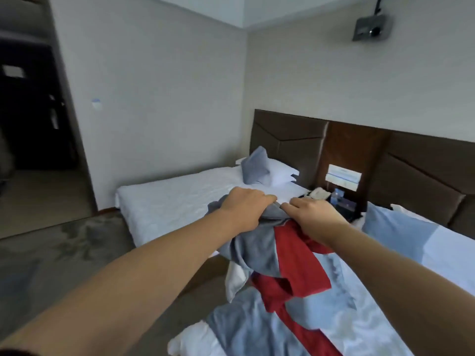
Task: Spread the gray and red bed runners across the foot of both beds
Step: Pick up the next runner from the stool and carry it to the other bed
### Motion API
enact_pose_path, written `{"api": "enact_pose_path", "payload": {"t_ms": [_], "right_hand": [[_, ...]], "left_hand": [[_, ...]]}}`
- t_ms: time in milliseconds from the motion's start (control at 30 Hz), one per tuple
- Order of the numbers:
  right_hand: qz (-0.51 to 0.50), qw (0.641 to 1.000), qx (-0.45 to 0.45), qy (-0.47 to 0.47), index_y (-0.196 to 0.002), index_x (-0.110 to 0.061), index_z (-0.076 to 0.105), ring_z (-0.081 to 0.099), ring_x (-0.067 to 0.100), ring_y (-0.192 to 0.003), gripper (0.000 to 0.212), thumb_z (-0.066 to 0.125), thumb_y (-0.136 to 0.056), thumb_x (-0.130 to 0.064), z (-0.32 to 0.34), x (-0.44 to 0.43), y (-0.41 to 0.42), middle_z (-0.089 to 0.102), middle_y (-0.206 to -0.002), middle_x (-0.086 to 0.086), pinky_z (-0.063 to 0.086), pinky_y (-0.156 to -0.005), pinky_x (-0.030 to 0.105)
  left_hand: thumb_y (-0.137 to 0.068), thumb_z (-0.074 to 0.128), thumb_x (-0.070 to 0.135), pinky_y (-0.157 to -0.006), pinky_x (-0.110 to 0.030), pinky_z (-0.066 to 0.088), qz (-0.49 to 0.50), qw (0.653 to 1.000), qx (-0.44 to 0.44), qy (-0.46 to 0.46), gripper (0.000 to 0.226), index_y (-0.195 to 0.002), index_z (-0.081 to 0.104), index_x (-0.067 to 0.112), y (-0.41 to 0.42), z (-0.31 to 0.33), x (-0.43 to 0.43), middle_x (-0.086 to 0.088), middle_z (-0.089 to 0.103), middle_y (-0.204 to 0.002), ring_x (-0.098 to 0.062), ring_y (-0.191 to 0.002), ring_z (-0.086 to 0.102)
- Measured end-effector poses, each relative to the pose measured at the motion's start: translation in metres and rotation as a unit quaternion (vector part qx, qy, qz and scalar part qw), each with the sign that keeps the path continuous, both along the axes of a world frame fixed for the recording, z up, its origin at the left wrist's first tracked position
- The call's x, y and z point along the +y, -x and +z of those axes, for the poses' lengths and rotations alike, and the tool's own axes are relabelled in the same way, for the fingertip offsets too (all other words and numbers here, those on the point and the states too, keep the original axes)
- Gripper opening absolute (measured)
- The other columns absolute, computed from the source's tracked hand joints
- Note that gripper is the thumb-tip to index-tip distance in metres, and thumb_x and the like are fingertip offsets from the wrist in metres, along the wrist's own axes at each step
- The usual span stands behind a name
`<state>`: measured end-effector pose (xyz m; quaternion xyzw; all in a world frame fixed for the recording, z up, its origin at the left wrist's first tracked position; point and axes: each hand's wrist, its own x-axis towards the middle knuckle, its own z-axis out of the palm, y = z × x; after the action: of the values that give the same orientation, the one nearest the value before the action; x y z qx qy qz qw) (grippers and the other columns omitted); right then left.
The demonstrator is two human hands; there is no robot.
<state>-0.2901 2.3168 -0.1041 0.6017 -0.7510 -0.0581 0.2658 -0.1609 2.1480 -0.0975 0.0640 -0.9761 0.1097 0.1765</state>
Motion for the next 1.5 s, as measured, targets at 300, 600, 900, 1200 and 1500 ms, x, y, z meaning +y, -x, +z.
{"api": "enact_pose_path", "payload": {"t_ms": [300,600,900,1200,1500], "right_hand": [[0.137,0.99,0.023,-0.004,-0.131,-0.019,0.047,0.059,0.031,-0.095,0.033,0.045,-0.098,-0.017,0.016,-0.324,-0.071,0.056,-0.107,0.007,0.043,-0.066,0.039],[0.236,0.972,-0.014,0.014,-0.118,-0.015,0.056,0.063,0.036,-0.085,0.021,0.05,-0.098,-0.018,0.015,-0.587,-0.14,0.06,-0.097,0.011,0.039,-0.06,0.039],[0.309,0.951,0.02,0.016,-0.128,-0.016,0.046,0.061,0.032,-0.091,0.029,0.044,-0.099,-0.017,-0.001,-0.835,-0.14,0.057,-0.107,0.008,0.035,-0.062,0.037],[0.356,0.934,0.029,-0.008,-0.123,-0.017,0.046,0.062,0.032,-0.091,0.026,0.048,-0.097,-0.019,0.008,-1.073,-0.134,0.056,-0.106,0.008,0.034,-0.062,0.037],[0.3,0.954,0.014,0.009,-0.129,-0.017,0.046,0.062,0.032,-0.086,0.03,0.047,-0.098,-0.02,0.009,-1.277,-0.102,0.055,-0.106,0.009,0.033,-0.061,0.036]], "left_hand": [[-0.087,0.067,0.027,-0.065,-0.033,0.038,0.201,0.979,0.027,0.002,0.027,-0.113,0.059,0.031,-0.118,0.012,-0.268,0.007,0.067,-0.102,-0.019,-0.096,0.066],[-0.087,0.071,0.037,-0.07,-0.036,0.038,0.318,0.948,0.02,0.017,0.033,-0.116,0.058,0.031,-0.192,0.017,-0.507,0.006,0.066,-0.107,-0.02,-0.099,0.067],[-0.087,0.071,0.034,-0.069,-0.038,0.039,0.427,0.904,-0.021,0.008,0.032,-0.114,0.056,0.033,-0.2,0.009,-0.722,0.007,0.063,-0.105,-0.021,-0.096,0.066],[-0.087,0.074,0.031,-0.073,-0.039,0.038,0.479,0.877,-0.035,-0.013,0.035,-0.118,0.057,0.027,-0.195,0.017,-0.937,0.002,0.063,-0.109,-0.023,-0.101,0.064],[-0.09,0.069,0.034,-0.073,-0.037,0.046,0.404,0.914,0.038,-0.023,0.026,-0.115,0.06,0.033,-0.168,0.018,-1.144,0.007,0.067,-0.107,-0.019,-0.1,0.066]]}}
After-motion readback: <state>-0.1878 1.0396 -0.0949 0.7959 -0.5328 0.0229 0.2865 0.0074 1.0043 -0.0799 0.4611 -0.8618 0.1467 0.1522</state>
